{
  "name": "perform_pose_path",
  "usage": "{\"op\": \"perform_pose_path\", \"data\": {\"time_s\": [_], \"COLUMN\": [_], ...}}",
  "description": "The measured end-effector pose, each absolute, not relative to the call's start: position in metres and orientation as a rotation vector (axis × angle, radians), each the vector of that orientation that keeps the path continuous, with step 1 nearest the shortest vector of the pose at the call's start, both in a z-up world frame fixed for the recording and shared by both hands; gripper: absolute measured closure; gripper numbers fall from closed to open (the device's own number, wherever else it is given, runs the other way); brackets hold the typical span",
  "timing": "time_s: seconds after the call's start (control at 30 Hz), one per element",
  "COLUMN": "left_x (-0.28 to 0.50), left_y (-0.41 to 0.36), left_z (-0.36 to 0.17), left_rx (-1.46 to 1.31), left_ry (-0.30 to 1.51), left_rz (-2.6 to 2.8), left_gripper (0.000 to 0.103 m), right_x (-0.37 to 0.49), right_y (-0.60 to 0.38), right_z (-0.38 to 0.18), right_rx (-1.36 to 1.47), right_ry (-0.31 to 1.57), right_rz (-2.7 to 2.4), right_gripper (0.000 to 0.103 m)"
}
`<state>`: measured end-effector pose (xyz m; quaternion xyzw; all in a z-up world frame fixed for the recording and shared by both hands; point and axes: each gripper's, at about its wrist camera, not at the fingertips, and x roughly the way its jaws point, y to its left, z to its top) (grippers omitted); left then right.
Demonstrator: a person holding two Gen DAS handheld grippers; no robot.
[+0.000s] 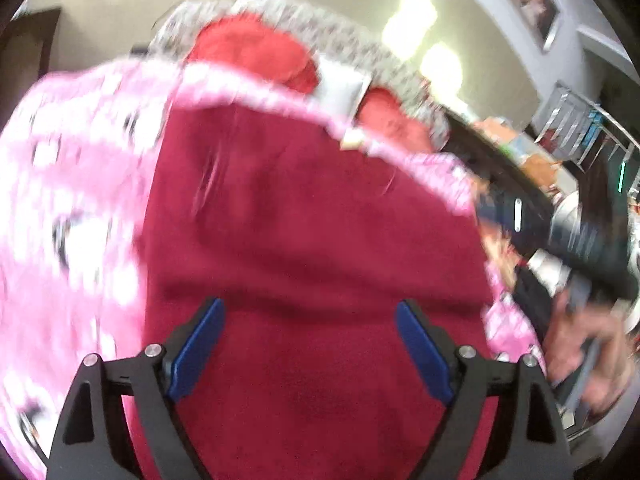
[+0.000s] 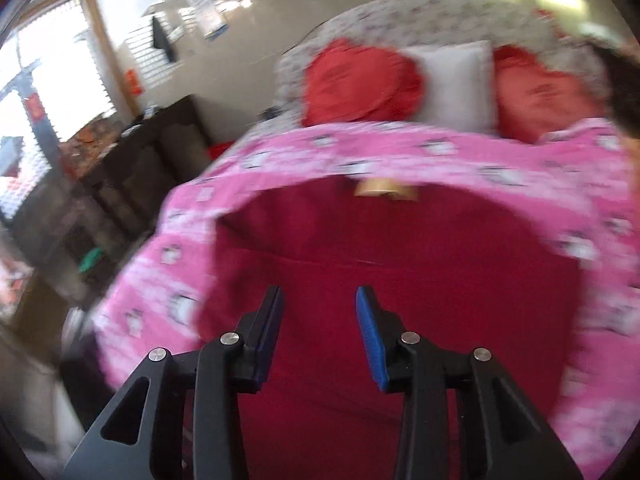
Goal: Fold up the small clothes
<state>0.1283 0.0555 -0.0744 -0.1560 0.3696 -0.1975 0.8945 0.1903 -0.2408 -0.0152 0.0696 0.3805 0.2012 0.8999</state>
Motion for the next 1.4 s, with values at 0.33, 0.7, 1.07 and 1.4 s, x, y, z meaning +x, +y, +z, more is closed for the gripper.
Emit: {"op": "perform_pose_path", "data": {"time_s": [0.33, 0.7, 1.07, 1.4], "left_x": [0.233, 0.213, 0.219, 0.188], "left_y": [0.047, 0.045, 0.036, 0.064], "left_z": [-0.106, -0.114, -0.114, -0.068], "left_rx": [-0.199, -0.189, -0.170, -0.175], "left_ry": [0.960, 0.837, 0.831, 0.865], "left_rz": [-0.215, -0.260, -0.287, -0.336], "left_gripper": [0.063, 0.053, 0.040, 0.028], "right_x": [0.161, 0.179, 0.247, 0.177], "right_y": [-0.369, -0.358, -0.334, -0.335], "right_z": [-0.055, -0.101, -0.083, -0.020], "right_rx": [0.135, 0.230, 0.120, 0.049], "right_ry": [0.823, 0.902, 0.897, 0.855], "right_rz": [0.233, 0.313, 0.167, 0.235], "right_gripper": [0.103, 0.103, 0.103, 0.103]}}
